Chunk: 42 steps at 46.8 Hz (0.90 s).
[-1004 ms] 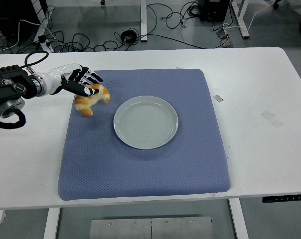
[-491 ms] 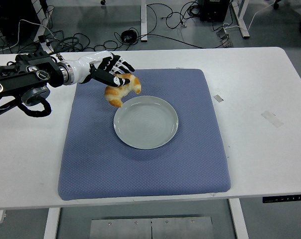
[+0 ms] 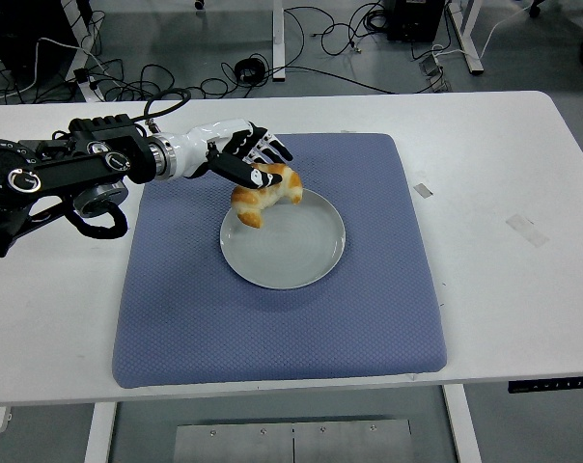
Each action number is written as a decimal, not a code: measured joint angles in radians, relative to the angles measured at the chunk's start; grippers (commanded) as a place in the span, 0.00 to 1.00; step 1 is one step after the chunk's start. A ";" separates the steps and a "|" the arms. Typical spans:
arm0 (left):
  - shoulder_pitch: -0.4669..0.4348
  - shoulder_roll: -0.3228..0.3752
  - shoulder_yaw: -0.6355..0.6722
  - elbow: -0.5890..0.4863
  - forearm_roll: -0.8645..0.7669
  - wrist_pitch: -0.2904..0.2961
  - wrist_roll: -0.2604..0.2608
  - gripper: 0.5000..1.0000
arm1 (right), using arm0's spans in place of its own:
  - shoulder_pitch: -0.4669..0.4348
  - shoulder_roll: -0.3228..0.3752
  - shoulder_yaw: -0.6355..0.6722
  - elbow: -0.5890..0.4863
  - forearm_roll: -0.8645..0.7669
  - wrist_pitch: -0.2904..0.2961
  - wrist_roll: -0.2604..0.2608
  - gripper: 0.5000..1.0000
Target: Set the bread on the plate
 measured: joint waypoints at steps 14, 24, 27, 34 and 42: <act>0.039 -0.027 0.000 0.001 0.001 0.002 -0.001 0.26 | -0.001 0.000 0.000 0.000 0.000 0.001 0.000 1.00; 0.073 -0.033 0.000 0.002 0.007 0.002 -0.002 0.26 | 0.000 0.000 0.000 0.000 0.000 0.001 -0.001 1.00; 0.075 -0.033 0.000 0.002 0.012 0.003 -0.002 0.26 | 0.000 0.000 0.000 0.000 0.000 0.001 -0.001 1.00; 0.081 -0.032 0.000 0.002 0.015 0.002 -0.002 0.29 | 0.000 0.000 0.000 0.000 0.000 0.001 0.000 1.00; 0.086 -0.032 0.000 0.003 0.015 0.004 -0.002 0.32 | 0.000 0.000 0.000 0.000 0.000 0.000 0.000 1.00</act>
